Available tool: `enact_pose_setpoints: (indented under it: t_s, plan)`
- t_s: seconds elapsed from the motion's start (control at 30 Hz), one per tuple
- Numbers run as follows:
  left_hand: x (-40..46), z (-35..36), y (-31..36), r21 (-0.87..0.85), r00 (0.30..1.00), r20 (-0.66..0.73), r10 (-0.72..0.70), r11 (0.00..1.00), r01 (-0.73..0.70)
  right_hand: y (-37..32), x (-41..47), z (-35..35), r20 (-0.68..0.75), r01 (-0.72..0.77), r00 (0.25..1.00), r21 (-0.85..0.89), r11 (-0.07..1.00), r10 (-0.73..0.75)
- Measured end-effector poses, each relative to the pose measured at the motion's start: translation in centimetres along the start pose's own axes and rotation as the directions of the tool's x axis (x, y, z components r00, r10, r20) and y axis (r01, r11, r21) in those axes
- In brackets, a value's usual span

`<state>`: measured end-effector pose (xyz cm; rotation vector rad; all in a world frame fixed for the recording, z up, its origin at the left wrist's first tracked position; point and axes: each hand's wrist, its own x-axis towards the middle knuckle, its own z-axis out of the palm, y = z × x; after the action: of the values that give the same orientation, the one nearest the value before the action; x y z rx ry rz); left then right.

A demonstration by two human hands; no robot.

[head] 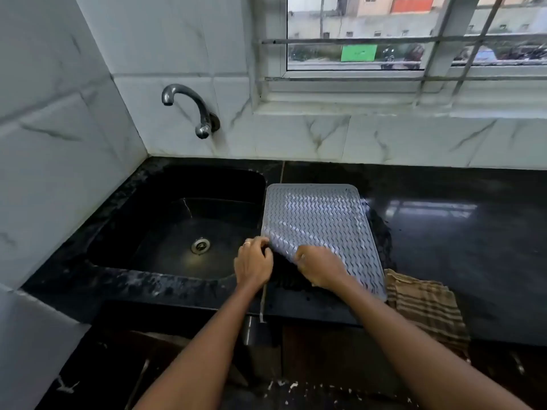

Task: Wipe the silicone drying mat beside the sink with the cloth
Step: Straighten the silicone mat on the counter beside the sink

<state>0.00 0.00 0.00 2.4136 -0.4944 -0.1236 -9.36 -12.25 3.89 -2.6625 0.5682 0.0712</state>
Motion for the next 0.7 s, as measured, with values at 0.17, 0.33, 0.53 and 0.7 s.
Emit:
enact_pose_setpoints:
  t_s: [0.17, 0.33, 0.53, 0.7]
  plan:
    - [-0.9, 1.8, -1.8, 0.105, 0.991, 0.052, -0.120, 0.988, 0.114, -0.1, -1.0, 4.0, 0.050, 0.185, 0.982, -0.040, 0.982, -0.183]
    - [0.7, 2.7, -1.3, 0.238, 0.971, 0.066, 0.228, 0.942, -0.237, 0.5, -0.2, 5.4, -0.146, 0.230, 0.949, -0.287, 0.930, -0.280]
    - [2.7, 3.3, 0.7, 0.311, 0.914, 0.123, 0.386, 0.860, -0.405, 2.6, 0.1, 5.1, -0.321, 0.085, 0.895, -0.556, 0.827, -0.308]
    - [4.1, 3.0, 2.2, 0.455, 0.793, 0.242, 0.558, 0.657, -0.601, 2.9, 1.3, 3.6, -0.398, 0.037, 0.894, -0.392, 0.919, -0.206]
